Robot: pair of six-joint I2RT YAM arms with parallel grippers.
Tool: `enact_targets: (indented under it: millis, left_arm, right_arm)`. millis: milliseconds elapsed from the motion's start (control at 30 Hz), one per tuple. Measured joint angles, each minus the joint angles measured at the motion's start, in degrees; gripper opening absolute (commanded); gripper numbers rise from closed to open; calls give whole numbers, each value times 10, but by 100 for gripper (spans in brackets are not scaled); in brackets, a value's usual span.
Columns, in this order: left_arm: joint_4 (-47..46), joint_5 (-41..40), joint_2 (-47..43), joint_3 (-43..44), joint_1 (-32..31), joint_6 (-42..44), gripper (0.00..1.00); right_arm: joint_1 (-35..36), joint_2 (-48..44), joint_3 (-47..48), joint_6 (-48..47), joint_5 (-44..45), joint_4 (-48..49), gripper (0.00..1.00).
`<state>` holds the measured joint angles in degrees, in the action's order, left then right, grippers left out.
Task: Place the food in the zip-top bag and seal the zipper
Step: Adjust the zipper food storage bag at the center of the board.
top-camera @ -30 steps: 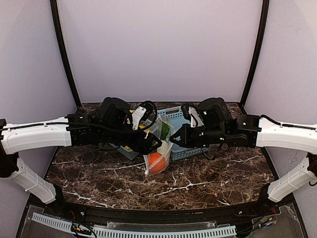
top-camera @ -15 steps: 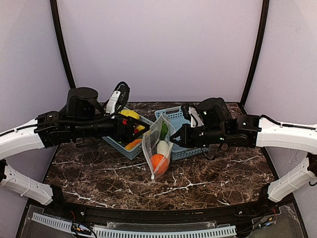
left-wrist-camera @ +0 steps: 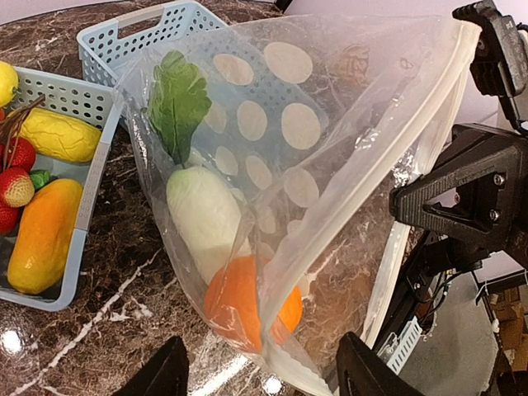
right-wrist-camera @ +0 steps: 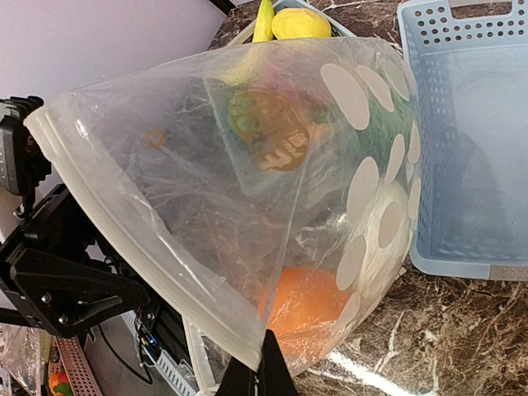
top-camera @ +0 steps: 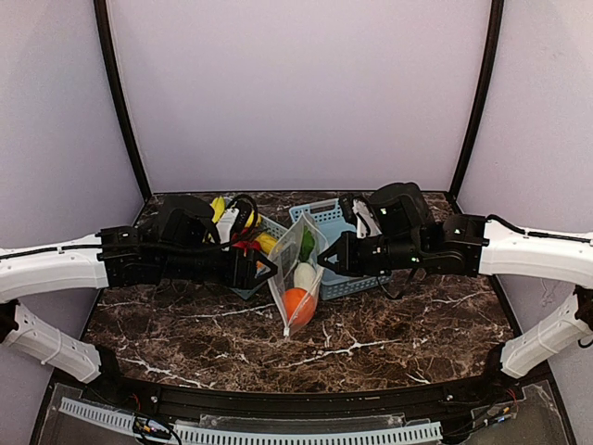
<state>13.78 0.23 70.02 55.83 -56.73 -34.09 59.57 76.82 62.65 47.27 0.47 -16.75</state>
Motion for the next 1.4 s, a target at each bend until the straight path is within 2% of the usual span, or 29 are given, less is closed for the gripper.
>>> enact_targets:
  millis: [133, 333, 633, 967, 1167, 1400]
  left_arm:
    - [-8, 8, 15, -2, 0, -11, 52]
    - [-26, 23, 28, -3, 0, -21, 23]
    - [-51, 41, 28, 1, 0, -13, 3]
    - [-68, 77, 21, 46, 3, 8, 1]
    - [-92, 92, 10, 43, 9, -6, 1]
    - [-104, 103, 20, 15, 21, -37, 1]
  right_arm:
    - [0, 0, 0, 1, 0, 0, 0]
    - [0, 0, 0, 2, 0, 0, 0]
    - [0, -8, 0, 2, 7, 0, 0]
    - [0, -48, 0, -1, 26, -5, 0]
    - [-1, -73, 0, -2, 38, -5, 0]
    - [-4, -55, -13, 3, 34, -5, 0]
